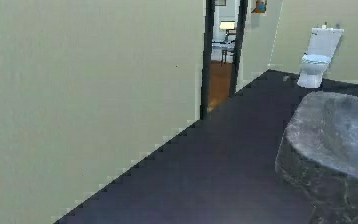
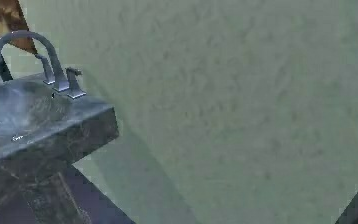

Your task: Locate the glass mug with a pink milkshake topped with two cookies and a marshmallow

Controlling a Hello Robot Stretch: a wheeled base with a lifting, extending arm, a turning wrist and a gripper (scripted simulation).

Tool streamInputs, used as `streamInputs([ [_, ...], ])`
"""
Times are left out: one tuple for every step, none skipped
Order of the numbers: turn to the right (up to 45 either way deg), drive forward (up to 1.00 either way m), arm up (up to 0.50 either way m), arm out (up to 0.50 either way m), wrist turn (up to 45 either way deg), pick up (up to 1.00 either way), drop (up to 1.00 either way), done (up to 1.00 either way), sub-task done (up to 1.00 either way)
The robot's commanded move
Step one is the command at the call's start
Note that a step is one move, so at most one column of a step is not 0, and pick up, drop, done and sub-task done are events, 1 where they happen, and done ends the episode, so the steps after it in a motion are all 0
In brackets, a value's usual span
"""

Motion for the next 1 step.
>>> streamInputs([
  [0.0,0.95,0.00,0.00,0.0,0.00,0.00,0.00,0.00],
])
